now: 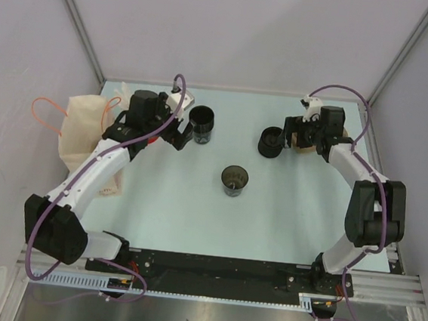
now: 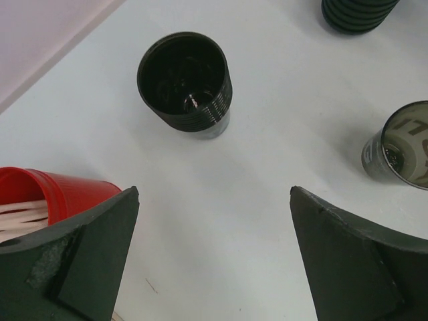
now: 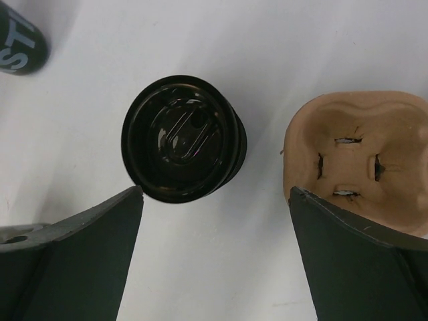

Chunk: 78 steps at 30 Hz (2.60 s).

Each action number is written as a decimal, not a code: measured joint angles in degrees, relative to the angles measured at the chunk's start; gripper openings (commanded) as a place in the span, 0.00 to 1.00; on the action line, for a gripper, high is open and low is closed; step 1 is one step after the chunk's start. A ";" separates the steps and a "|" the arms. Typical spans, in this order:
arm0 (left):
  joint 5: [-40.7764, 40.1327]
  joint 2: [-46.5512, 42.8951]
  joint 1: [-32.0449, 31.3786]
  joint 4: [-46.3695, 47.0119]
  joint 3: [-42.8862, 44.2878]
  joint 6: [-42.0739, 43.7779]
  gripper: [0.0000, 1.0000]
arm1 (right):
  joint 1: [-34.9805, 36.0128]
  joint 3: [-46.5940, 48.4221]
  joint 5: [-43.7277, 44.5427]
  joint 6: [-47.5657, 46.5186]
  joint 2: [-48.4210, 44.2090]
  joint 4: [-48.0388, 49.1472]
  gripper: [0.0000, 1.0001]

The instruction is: Pack the takeout coffee

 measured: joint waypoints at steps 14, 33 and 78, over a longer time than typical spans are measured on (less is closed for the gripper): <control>-1.70 -2.89 0.00 2.99 -5.64 0.00 1.00 | 0.90 4.31 1.90 4.28 6.82 4.00 0.62; -1.70 -3.34 0.00 4.26 -7.26 -0.07 0.99 | 1.75 4.37 0.81 4.79 9.40 3.80 0.42; 11.10 -2.05 -0.13 0.02 1.11 0.98 0.99 | 5.11 4.46 -18.05 -1.81 -9.53 -2.51 0.21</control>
